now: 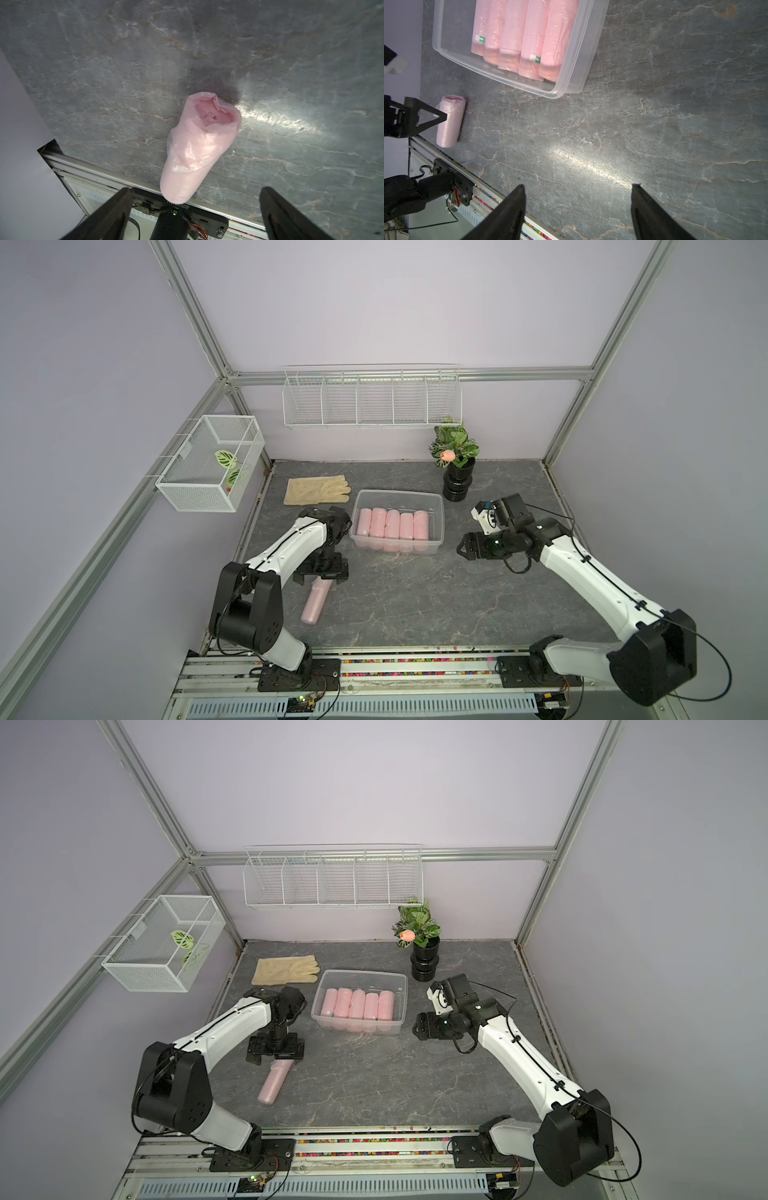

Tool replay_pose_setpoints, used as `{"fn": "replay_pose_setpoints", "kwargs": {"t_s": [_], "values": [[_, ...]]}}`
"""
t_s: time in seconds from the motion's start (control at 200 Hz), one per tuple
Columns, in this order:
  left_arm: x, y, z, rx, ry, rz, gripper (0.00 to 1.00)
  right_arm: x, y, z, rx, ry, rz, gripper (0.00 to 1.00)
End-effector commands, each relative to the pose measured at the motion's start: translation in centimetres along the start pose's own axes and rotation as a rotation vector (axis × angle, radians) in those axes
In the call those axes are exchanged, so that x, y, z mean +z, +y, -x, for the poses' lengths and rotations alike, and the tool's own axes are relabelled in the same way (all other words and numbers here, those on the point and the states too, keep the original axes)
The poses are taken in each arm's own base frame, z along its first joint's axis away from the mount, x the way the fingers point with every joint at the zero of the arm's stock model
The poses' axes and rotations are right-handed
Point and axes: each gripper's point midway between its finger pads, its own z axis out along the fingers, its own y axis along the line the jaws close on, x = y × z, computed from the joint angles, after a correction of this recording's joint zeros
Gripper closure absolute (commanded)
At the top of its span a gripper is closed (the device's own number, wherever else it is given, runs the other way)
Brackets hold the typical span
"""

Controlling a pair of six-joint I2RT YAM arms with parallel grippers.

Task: Put the roll of trash bags into the storage box
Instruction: Pick up the roll of trash bags from the center of the board.

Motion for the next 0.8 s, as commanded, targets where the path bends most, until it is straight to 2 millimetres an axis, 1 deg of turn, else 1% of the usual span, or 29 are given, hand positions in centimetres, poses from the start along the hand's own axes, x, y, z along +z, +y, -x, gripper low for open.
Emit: {"fn": "replay_pose_setpoints", "kwargs": {"t_s": [0.0, 0.175, 0.46, 0.54, 0.66, 0.795], "values": [[1.1, -0.2, 0.2, -0.002, 0.053, -0.043, 0.01, 0.9, -0.2, -0.4, -0.004, 0.021, 0.015, 0.19], [1.9, 0.2, 0.7, -0.025, 0.093, -0.042, 0.0, 1.2, -0.1, -0.4, -0.005, 0.025, 0.028, 0.19], [3.8, -0.5, 0.3, -0.004, 0.18, -0.05, 0.02, 1.7, -0.3, -0.8, -0.004, 0.039, 0.025, 0.19], [4.2, -0.7, 0.2, 0.001, 0.2, -0.054, 0.05, 1.7, -0.4, -0.8, -0.003, 0.037, 0.025, 0.19], [4.8, -1.1, 0.0, 0.01, 0.229, -0.062, 0.12, 1.7, -0.5, -0.9, -0.001, 0.037, 0.026, 0.19], [5.2, -1.9, -0.2, 0.031, 0.249, -0.102, 0.24, 1.5, -0.6, -1.0, 0.001, 0.032, 0.024, 0.19]]}}
